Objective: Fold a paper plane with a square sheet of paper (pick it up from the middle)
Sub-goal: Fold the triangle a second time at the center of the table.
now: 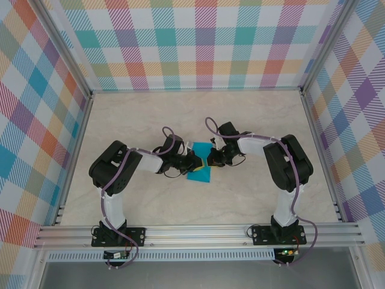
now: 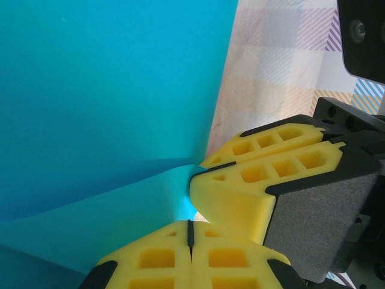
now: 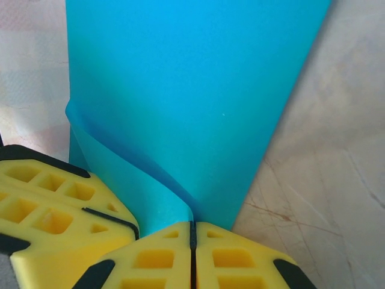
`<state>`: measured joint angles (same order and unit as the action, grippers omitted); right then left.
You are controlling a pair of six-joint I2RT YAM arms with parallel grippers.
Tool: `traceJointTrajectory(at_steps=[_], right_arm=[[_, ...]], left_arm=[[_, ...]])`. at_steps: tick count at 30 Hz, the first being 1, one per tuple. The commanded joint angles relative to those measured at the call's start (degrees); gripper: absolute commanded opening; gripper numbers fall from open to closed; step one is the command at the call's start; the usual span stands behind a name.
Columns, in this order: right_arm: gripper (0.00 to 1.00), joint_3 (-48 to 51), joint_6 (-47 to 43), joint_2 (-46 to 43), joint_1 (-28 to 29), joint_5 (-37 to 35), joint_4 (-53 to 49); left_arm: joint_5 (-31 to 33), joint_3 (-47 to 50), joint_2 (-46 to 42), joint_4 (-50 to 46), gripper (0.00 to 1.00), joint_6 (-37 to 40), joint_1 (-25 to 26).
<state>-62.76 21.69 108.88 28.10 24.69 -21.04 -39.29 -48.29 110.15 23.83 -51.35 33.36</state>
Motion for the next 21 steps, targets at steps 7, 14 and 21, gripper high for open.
traceJointTrajectory(at_steps=[7, 14, 21], right_arm=[[0.08, -1.31, -1.48, 1.16, -0.41, -0.37, -1.50], [0.08, -1.31, -1.50, 1.25, -0.41, -0.69, -1.68], [0.08, -1.40, -1.57, 1.25, -0.41, -0.67, -1.85]], left_arm=[[1.31, -0.81, 0.94, -2.91, 0.04, 1.56, 0.82], [1.75, -0.82, 0.93, -4.05, 0.04, 1.98, 0.82], [2.43, -0.74, 1.21, -5.49, 0.04, 2.22, 0.83]])
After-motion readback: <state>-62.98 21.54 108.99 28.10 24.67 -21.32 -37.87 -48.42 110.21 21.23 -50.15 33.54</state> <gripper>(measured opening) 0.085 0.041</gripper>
